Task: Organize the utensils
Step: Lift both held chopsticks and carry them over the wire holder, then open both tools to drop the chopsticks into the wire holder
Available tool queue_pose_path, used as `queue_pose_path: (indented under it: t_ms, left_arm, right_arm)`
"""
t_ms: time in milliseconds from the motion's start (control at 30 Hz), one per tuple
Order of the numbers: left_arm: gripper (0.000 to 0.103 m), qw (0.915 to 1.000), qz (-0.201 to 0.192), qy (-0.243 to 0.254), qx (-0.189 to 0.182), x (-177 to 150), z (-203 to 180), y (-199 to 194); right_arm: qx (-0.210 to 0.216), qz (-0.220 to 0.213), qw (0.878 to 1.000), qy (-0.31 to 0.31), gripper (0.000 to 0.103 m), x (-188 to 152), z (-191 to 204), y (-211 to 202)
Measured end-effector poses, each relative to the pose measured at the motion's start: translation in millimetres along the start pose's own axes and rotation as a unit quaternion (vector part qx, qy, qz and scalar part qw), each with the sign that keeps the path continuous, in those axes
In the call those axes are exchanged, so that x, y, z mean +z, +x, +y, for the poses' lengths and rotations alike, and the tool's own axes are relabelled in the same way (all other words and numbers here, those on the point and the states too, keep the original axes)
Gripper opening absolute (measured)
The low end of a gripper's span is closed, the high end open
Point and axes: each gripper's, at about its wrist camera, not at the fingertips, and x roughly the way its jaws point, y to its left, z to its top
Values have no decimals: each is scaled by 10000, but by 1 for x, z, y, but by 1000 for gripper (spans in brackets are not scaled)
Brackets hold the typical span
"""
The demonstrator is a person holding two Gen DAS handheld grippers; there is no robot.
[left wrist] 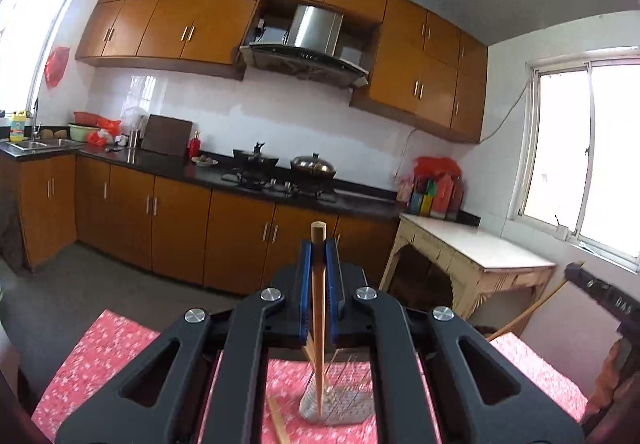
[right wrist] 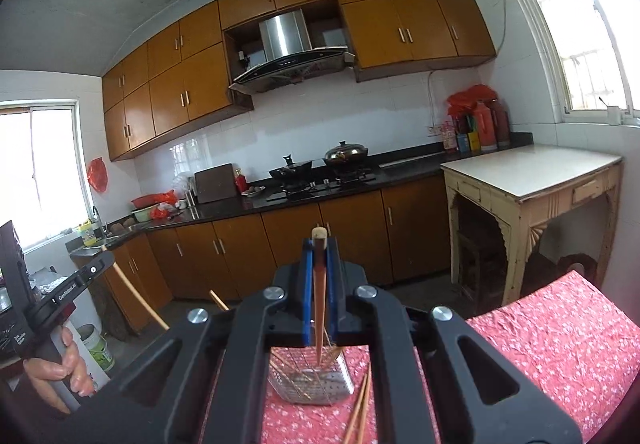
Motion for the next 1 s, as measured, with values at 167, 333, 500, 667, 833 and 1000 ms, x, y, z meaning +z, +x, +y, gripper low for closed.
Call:
queue_pose_path:
  t_ms: [167,333,500,667,833,1000]
  left_arm:
    - [7,9998,-145,-50,116,3,-15,31]
    - [7,9994,-224,12,268,-4,-27,59]
    - [7,9995,-65,10,302,-22,-30,85]
    - [7,9992,224,68,330,-40,-29,104]
    - [7,9979,517,49,387,-47,-25,118]
    - [8,9972,568,83,481,-46,-17,112]
  right_arm:
    - [-8,143,9999,-52,7,5,12,44]
    - [-17,436,9990,-10,7,-3,11,86]
    - [36,743,9972,26,7,-18,8,116]
    - [76,1008,9949,64,7,-31,2,138]
    - [-35,1188,9929,103,9,-42,-5,156]
    - [-354,1038,9939,120,25,-47,-19,147]
